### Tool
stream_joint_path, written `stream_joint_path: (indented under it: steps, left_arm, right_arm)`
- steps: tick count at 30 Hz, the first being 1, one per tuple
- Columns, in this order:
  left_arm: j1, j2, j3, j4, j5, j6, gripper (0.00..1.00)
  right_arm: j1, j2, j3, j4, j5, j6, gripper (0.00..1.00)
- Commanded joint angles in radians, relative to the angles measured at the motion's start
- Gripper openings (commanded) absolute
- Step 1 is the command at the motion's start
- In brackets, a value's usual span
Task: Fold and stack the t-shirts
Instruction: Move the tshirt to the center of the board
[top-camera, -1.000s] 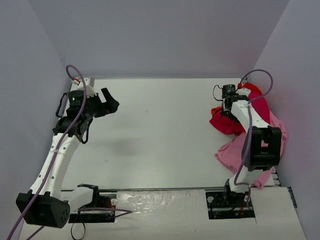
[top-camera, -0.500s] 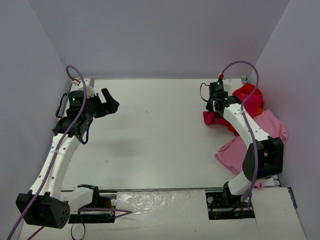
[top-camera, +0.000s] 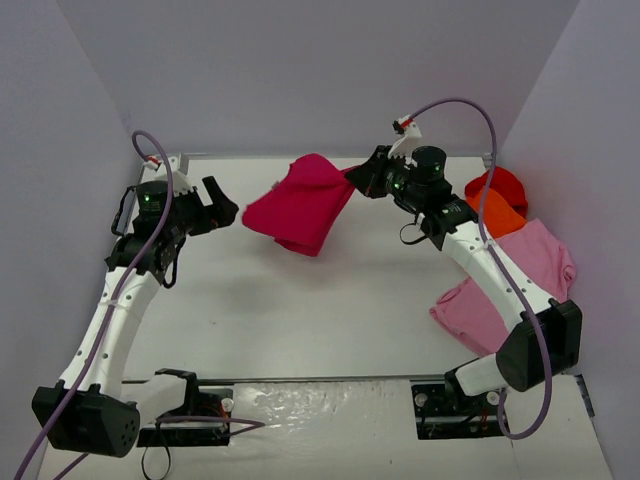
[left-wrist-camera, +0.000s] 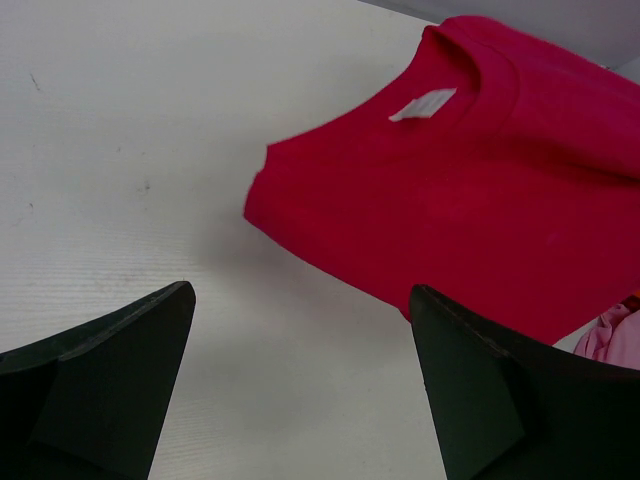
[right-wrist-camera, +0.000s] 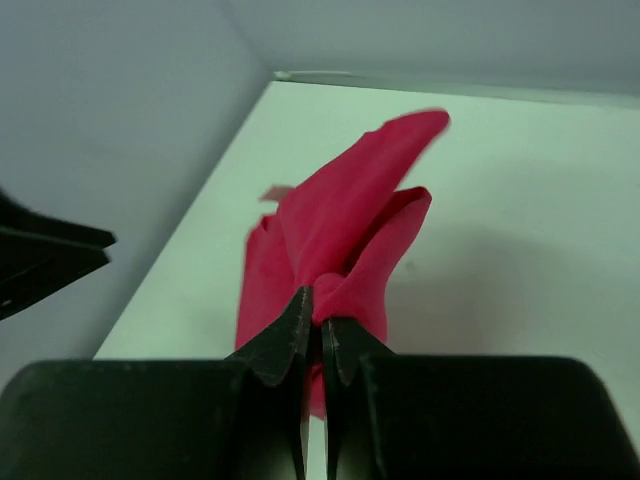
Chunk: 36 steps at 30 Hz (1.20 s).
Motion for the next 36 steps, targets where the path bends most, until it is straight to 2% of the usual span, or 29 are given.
stream_joint_path:
  steps: [1,2,4,6,8,9,11,13,17,21,24,27,36]
  left_arm:
    - [0.003,-0.014,0.032,0.063,0.011,0.004,0.86]
    - [0.003,-0.011,0.032,0.063,0.014,0.002,0.86]
    - [0.003,-0.004,0.033,0.06,0.016,0.001,0.86]
    - [0.003,0.003,0.035,0.057,0.017,0.0,0.86]
    - [0.003,0.009,0.037,0.054,0.024,-0.002,0.86]
    - [0.003,0.011,0.038,0.055,0.026,-0.003,0.86]
    - [0.003,0.016,0.038,0.056,0.033,-0.006,0.86]
    - [0.003,0.019,0.038,0.058,0.037,-0.008,0.86]
    - [0.004,0.023,0.04,0.053,0.029,-0.003,0.86]
    - [0.005,0.033,0.061,-0.013,-0.066,0.01,0.86]
    - [0.005,0.017,0.076,-0.061,-0.193,0.007,0.85]
    - [0.002,-0.051,0.034,-0.019,-0.262,0.002,0.85]
    - [-0.004,-0.153,-0.001,0.044,-0.268,0.015,0.85]
  right_arm:
    - [-0.003,-0.016,0.024,0.023,-0.081,-0.028,0.16]
    - [-0.002,-0.008,0.006,0.01,-0.082,-0.034,0.22]
    - [-0.002,-0.029,-0.063,0.002,0.025,-0.03,0.46]
    - [-0.002,-0.053,-0.121,-0.029,0.2,-0.038,0.63]
    - [-0.001,-0.065,-0.148,-0.065,0.292,-0.058,0.75]
    - [0.0,-0.071,-0.157,-0.078,0.309,-0.067,0.78]
    - [0.001,-0.084,-0.169,-0.084,0.273,-0.064,0.75]
    - [0.012,-0.086,-0.188,-0.059,0.174,-0.034,0.69]
    - [0.126,-0.055,-0.242,0.028,0.064,0.05,0.63]
    - [0.376,0.032,-0.23,0.065,0.136,0.054,0.61]
    - [0.494,0.168,-0.134,0.037,0.185,0.006,0.6]
    - [0.583,0.287,-0.038,0.009,0.255,-0.04,0.6]
    - [0.604,0.603,0.178,0.059,0.2,-0.051,0.59]
